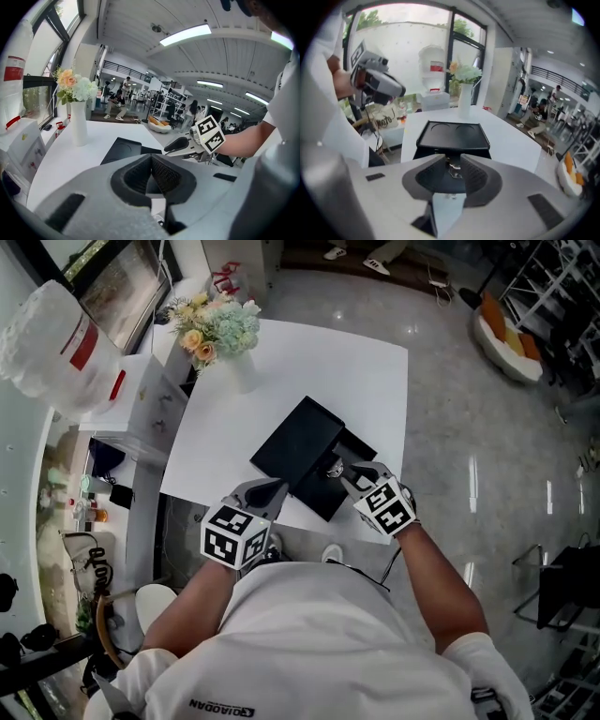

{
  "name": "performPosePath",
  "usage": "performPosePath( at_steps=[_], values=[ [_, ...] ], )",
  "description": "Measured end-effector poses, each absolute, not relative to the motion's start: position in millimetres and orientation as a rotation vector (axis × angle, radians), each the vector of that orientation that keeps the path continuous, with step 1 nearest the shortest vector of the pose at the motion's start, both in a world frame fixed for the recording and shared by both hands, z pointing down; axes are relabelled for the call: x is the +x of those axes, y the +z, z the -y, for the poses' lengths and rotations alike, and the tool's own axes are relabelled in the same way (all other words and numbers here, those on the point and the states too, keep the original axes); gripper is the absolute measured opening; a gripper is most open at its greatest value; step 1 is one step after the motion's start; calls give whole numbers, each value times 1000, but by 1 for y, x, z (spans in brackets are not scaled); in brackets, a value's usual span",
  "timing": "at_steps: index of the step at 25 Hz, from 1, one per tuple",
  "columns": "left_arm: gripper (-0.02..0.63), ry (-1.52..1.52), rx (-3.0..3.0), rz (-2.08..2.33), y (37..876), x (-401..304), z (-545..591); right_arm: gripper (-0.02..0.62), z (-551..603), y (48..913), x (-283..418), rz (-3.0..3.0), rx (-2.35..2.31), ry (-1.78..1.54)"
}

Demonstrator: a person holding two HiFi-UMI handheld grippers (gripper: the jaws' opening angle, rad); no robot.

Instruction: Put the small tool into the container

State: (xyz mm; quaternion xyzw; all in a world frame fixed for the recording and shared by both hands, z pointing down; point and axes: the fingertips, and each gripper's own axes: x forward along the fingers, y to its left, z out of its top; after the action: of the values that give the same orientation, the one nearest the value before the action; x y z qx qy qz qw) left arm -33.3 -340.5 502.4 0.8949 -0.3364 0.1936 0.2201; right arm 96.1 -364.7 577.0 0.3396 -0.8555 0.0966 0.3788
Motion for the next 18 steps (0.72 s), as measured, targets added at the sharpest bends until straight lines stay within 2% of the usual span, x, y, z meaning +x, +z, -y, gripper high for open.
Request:
performPosePath(
  at_steps=[12,18],
  values=[
    [9,503,2591,839,473,-5,341,83,329,486,115,2474,1303,809],
    [9,494,2609,817,466,-2,339,78,313,468,119,2509,1393,862]
  ],
)
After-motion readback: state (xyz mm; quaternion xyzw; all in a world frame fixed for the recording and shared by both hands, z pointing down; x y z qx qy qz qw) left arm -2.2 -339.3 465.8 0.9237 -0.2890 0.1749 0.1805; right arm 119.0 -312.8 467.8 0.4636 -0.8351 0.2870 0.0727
